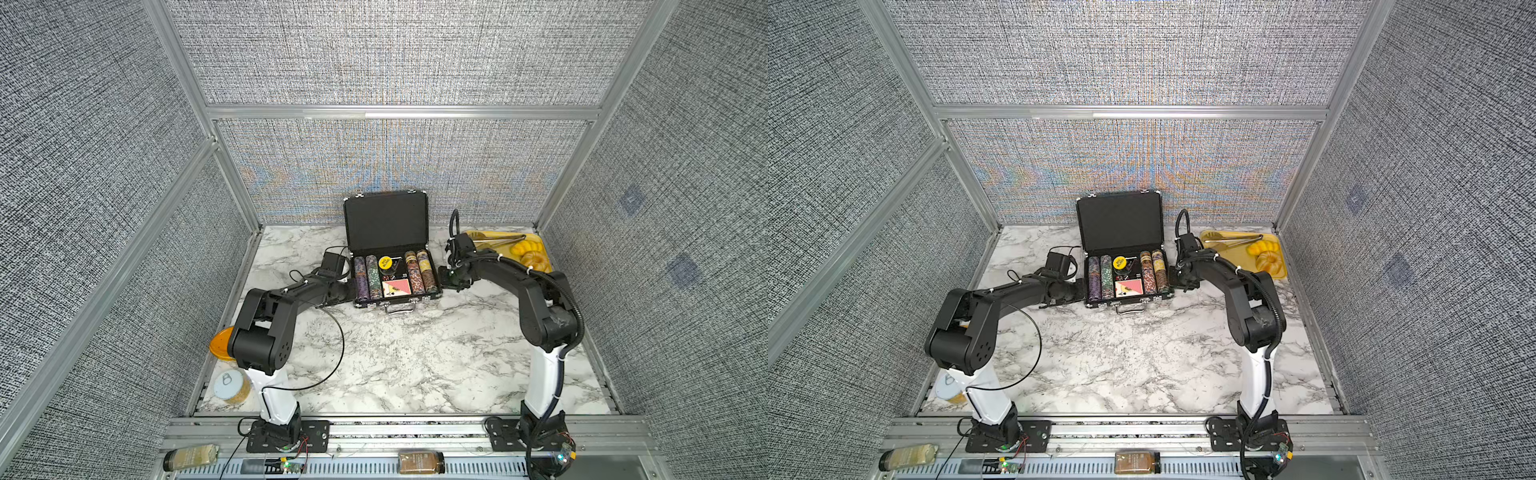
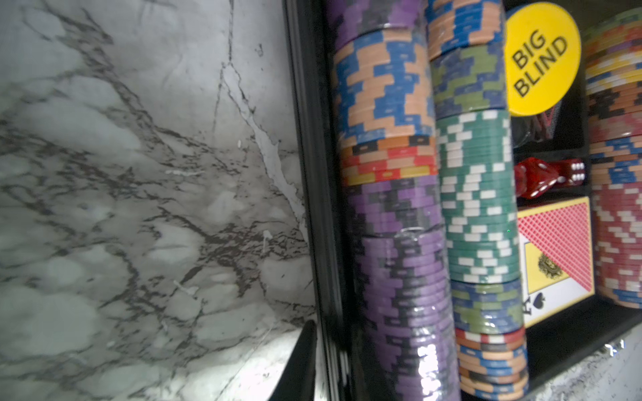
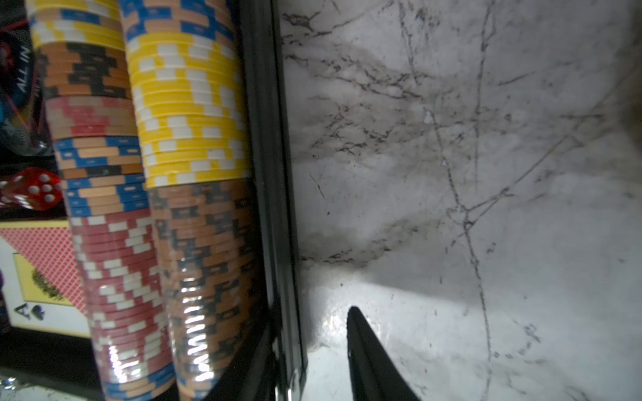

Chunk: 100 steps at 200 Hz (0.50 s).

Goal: Close the poker set cases
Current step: Move the poker set case to the center of the board.

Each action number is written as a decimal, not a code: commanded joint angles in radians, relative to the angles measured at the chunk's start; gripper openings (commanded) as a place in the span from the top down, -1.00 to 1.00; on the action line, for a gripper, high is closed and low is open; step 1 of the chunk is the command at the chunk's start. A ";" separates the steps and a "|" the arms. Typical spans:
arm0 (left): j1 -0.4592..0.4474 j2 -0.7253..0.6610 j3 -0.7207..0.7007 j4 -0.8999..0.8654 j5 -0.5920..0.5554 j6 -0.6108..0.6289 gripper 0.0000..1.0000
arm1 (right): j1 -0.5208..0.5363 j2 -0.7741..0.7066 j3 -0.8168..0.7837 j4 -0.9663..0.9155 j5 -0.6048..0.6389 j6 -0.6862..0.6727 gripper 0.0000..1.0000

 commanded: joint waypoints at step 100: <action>-0.034 0.039 -0.051 -0.113 0.001 -0.003 1.00 | 0.019 -0.025 -0.101 -0.040 0.056 -0.021 0.98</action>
